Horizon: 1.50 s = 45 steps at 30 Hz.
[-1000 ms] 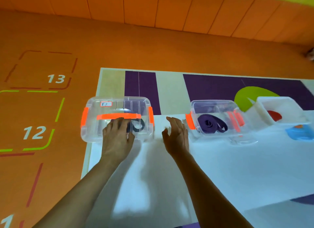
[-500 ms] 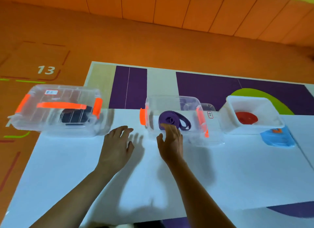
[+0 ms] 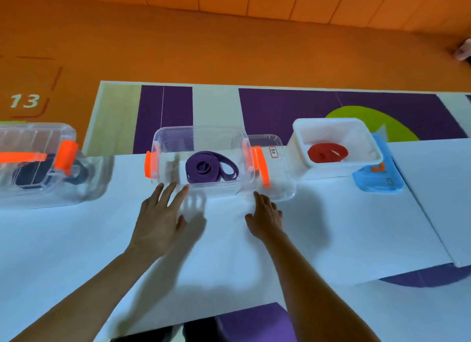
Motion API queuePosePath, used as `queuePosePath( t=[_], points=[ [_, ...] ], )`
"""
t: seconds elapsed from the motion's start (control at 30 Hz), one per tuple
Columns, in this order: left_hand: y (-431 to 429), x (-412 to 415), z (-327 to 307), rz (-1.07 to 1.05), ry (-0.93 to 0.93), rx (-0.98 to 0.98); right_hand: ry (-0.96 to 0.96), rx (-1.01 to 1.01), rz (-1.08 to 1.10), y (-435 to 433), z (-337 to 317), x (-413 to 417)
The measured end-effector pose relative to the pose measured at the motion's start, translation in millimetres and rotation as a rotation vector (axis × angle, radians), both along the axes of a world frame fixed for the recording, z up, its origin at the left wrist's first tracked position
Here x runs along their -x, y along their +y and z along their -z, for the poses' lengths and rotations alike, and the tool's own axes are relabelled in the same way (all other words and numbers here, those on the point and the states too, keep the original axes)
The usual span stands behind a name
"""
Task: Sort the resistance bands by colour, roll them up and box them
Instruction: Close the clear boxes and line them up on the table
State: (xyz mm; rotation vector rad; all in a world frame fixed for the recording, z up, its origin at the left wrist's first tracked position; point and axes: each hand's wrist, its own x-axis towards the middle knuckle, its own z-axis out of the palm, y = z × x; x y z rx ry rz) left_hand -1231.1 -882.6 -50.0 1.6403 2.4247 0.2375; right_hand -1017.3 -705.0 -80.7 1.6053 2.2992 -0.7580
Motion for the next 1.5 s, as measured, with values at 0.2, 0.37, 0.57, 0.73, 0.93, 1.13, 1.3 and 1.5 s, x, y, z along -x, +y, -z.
queuePosePath(
  t=[0.2, 0.37, 0.57, 0.73, 0.93, 1.13, 1.3, 1.5],
  points=[
    [-3, -4, 1, -0.018, 0.066, 0.012, -0.145, 0.082, -0.118, 27, 27, 0],
    [-15, -30, -5, 0.041, 0.08, -0.06, -0.136, 0.05, -0.046, -11, 37, -27],
    [-23, -89, 20, 0.226, -0.013, 0.015, -0.112, 0.004, -0.082, -97, 30, -46],
    [-14, -113, 44, 0.4, -0.01, 0.147, 0.125, 0.019, -0.087, -127, 26, -57],
    [-24, -132, 73, 0.447, -0.147, 0.211, 0.1, -0.071, 0.061, -78, 18, -84],
    [-35, -126, 80, 0.38, -0.144, 0.258, 0.003, -0.07, 0.006, -23, 22, -66],
    [-57, -103, 77, 0.316, 0.024, 0.33, -0.015, -0.076, -0.037, 6, 30, -47],
    [-71, -64, 68, 0.109, -0.01, 0.379, -0.019, -0.03, -0.039, 15, 50, -38]
  ],
)
